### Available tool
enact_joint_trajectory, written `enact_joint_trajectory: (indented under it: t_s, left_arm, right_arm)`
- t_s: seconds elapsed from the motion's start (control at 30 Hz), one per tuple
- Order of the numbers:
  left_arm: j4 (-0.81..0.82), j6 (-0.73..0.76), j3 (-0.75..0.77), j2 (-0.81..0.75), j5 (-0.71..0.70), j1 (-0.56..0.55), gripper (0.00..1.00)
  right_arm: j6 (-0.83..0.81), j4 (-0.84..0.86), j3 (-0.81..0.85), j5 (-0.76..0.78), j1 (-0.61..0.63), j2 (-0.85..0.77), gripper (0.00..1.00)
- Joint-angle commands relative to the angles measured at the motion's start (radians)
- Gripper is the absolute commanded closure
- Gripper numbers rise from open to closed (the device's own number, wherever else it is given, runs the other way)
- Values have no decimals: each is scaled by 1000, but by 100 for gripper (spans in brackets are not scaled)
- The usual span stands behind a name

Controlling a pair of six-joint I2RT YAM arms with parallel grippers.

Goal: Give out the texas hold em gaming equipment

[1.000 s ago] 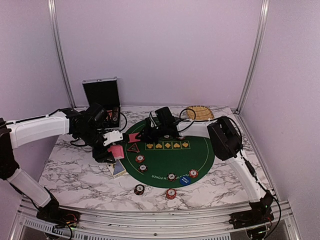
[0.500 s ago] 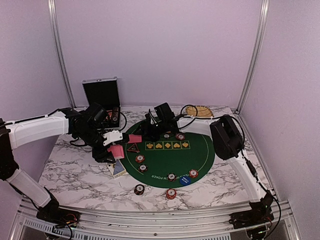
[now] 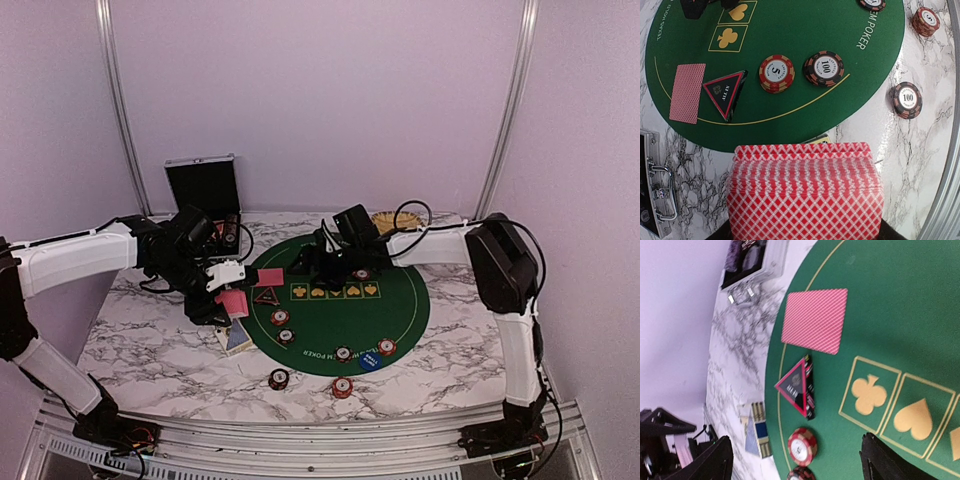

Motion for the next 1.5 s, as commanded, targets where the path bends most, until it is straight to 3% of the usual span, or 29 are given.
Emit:
enact_joint_trajectory:
  t_s: [0.0, 0.13, 0.37, 1.47]
  left_arm:
    - [-20, -14, 42, -13, 22, -1, 81]
    - [-20, -19, 55, -5, 25, -1, 81]
    - [-18, -35, 77, 9, 32, -1, 82]
    - [-20, -62, 109, 34, 85, -1, 82]
  right_arm:
    - [93, 234, -131, -87, 47, -121, 13]
    - [192, 410, -261, -143, 86, -185, 10]
    - [330, 622, -315, -205, 164, -169, 10]
    - [491, 767, -48, -267, 255, 79, 10]
